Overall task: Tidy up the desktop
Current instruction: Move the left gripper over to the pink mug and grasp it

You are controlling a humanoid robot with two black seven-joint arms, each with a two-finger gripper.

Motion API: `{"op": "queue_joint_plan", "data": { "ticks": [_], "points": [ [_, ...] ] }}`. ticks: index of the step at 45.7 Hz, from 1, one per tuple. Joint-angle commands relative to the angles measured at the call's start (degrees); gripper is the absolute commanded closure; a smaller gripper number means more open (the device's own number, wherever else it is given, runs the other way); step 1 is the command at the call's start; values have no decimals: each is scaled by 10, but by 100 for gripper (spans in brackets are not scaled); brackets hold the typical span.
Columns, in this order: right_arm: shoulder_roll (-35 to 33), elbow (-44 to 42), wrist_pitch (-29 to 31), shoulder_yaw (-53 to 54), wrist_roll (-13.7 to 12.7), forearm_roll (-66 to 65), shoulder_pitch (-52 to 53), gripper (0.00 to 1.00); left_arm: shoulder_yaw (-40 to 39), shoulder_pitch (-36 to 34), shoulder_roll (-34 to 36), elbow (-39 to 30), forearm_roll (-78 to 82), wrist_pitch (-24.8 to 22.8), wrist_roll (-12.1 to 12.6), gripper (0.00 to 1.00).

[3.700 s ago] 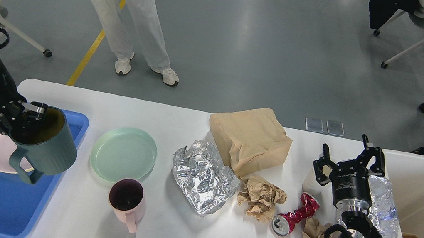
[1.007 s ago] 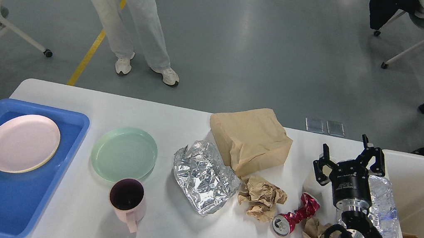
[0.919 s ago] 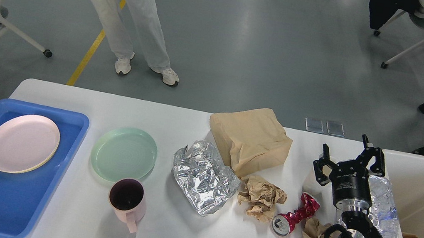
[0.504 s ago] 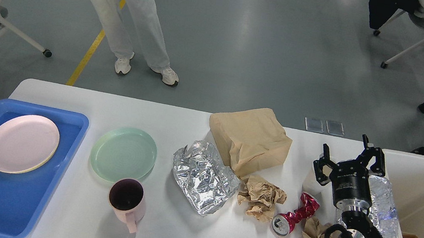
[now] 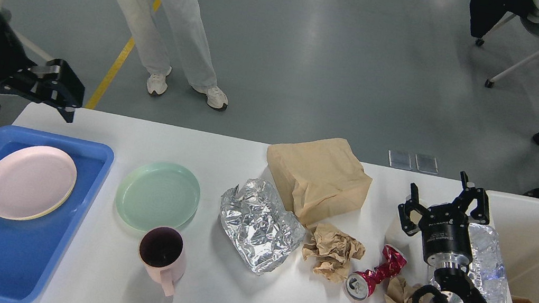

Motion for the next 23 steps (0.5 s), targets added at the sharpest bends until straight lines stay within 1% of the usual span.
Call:
{"op": "queue_joint_plan", "data": {
  "ticks": [1,5,16,23],
  "points": [
    [0,0,0,0,0,-1,0,0,-19,-64,-26,-33,-53,-2,2,4],
    [0,0,0,0,0,0,0,0,-26,-92,-35,-51,-84,-8,2,4],
    [0,0,0,0,0,0,0,0,-28,-80,-44,-50,-104,-66,-1,4],
    [0,0,0,0,0,0,0,0,-28,-59,-41,-50,-102,-61,2,4]
  ]
}}
